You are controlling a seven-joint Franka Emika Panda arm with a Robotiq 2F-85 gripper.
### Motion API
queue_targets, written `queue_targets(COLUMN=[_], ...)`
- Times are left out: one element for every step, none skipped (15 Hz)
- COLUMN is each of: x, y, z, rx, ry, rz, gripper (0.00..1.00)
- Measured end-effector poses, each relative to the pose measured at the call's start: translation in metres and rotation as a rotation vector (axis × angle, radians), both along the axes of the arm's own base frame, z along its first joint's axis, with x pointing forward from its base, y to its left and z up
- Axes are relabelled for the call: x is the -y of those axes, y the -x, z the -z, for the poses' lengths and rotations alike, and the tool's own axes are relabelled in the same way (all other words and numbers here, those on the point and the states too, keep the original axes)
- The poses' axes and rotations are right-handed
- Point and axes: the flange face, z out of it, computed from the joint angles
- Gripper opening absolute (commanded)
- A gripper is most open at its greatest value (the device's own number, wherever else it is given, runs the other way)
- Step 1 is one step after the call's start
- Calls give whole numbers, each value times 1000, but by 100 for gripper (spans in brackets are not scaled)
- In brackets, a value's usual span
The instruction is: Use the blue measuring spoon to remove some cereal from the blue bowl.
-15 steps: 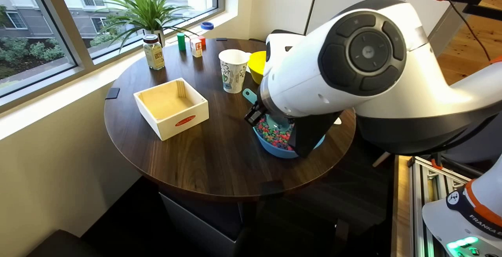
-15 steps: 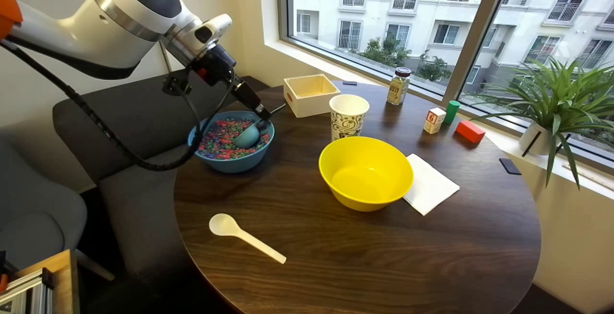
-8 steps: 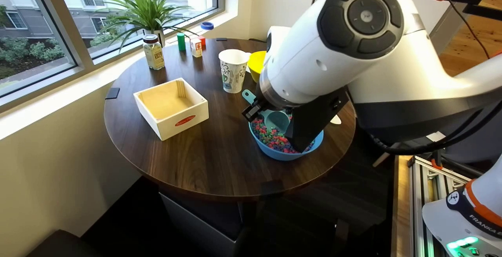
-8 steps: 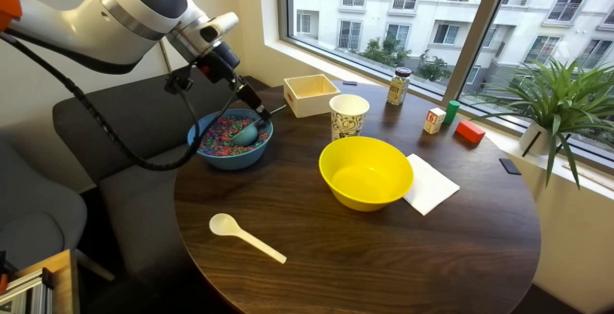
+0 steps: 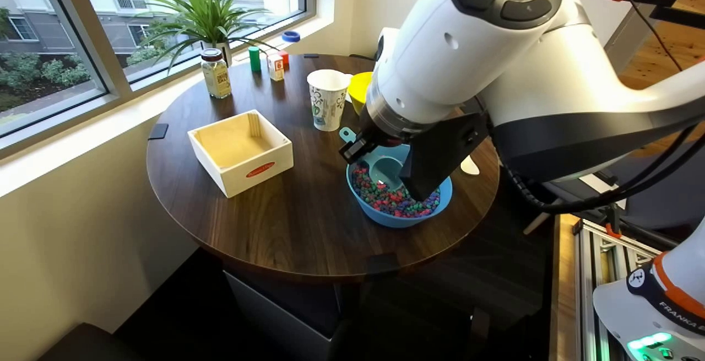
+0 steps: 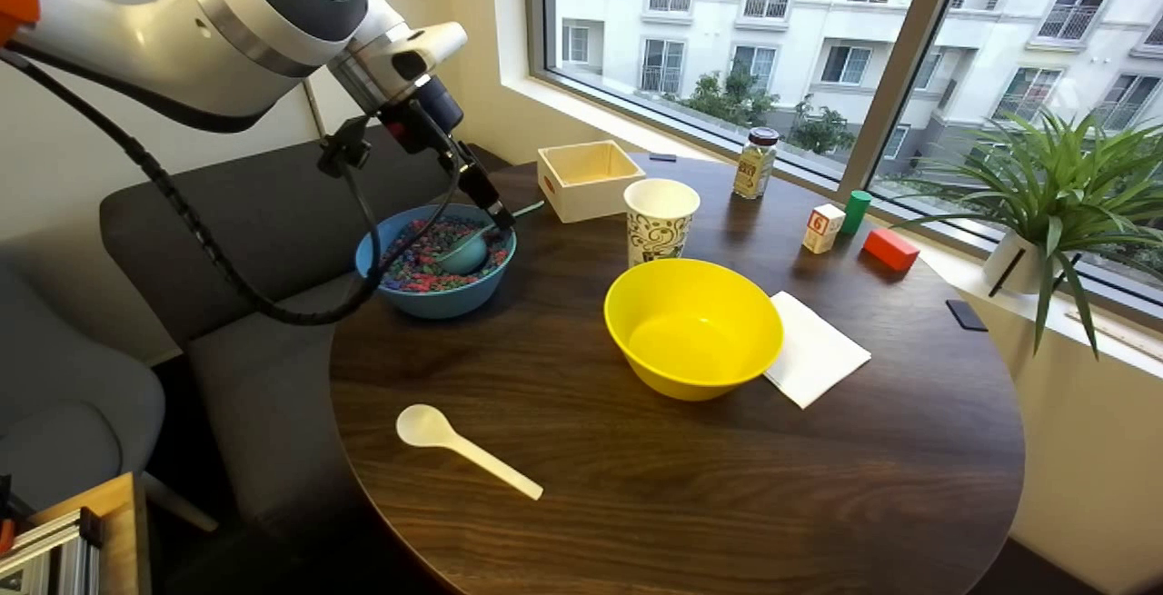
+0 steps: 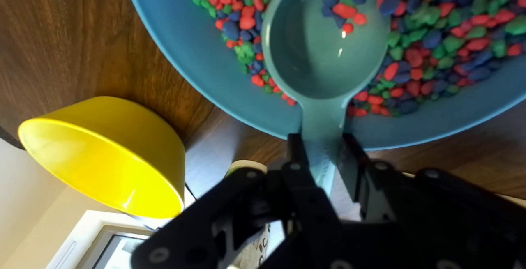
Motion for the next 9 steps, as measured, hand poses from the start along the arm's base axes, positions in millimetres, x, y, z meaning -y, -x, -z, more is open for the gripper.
queue_targets(x=[0, 0, 0, 0, 0, 1, 2, 4, 5], y=[0, 0, 0, 0, 0, 0, -1, -2, -3], z=[0, 0, 0, 0, 0, 0, -1, -2, -3], rx=[0, -1, -2, -2, -3, -5, -8, -13, -16], ry=[0, 1, 1, 2, 0, -5, -13, -28, -45], rz=[0, -1, -2, -3, -3, -3, -5, -7, -12], gripper=[6, 6, 6, 6, 6, 6, 6, 6, 6])
